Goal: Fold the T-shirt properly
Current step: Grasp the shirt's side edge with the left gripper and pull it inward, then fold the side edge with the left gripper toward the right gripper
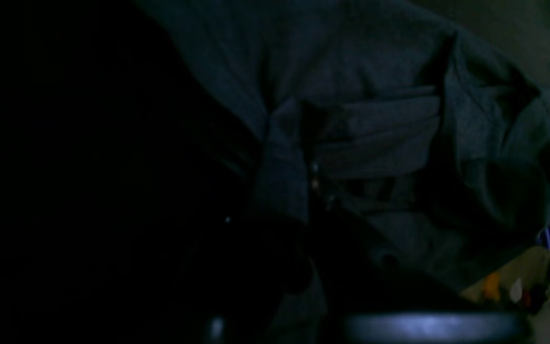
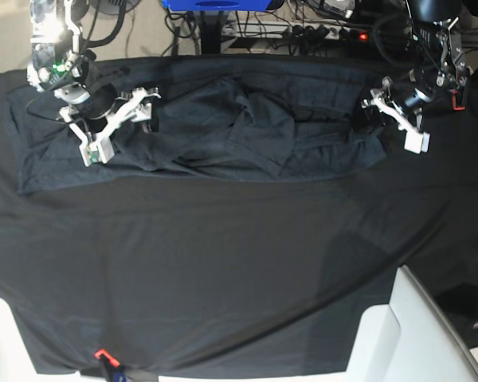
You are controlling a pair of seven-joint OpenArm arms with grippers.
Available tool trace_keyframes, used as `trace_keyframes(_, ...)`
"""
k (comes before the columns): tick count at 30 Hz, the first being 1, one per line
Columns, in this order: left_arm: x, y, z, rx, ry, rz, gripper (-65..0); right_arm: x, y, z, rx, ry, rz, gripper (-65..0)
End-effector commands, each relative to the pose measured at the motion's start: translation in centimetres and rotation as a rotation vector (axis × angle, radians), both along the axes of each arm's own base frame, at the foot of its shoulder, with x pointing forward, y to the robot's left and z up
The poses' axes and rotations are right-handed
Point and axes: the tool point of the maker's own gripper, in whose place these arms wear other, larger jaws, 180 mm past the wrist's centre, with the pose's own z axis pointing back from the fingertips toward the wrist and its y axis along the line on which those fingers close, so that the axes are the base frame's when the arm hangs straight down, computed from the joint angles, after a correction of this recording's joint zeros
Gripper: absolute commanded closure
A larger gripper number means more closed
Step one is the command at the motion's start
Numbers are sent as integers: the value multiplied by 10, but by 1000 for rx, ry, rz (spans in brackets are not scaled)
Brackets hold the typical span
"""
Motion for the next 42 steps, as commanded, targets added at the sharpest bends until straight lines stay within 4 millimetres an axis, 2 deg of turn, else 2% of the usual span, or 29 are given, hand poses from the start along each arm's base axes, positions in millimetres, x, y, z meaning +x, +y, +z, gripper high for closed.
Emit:
trace_keyframes(1,-8,5,-8,44,58,-28,0,7,0,8,9,-38,0,-495)
trace_keyframes(5,9,36,9,75,3,47,0,7,0,8,8,-37,-2,-495)
trace_keyframes(10,9,84,28,162,-14,80,0,7,0,8,8,-37,-2,-495)
trace_keyframes(14,4,104,36,212,-4,68,0,8,1,8,11,-40,0,-495)
trace_keyframes(17,4,103,49,254,-36,28,0,9,2,9,12,-41,3,-495)
trace_keyframes(20,7,85,68,290,-95,-43,0,9,2,9,12,-43,3,-495)
trace_keyframes(26,13,24,100,308,-217,-193,0,10,1,9,11,-43,0,-495)
trace_keyframes(28,12,-4,102,320,-229,-293,0,10,1,9,12,-43,-2,-495)
trace_keyframes(31,5,-49,93,300,-221,-411,0,10,0,9,11,-45,-3,-495)
trace_keyframes(37,3,-95,82,229,-200,-417,0,10,0,9,11,-45,-4,-495)
trace_keyframes(40,10,-122,81,182,-211,-424,0,10,0,9,11,-45,-4,-495)
trace_keyframes(42,14,-133,80,173,-204,-412,0,10,0,9,11,-45,-4,-495)
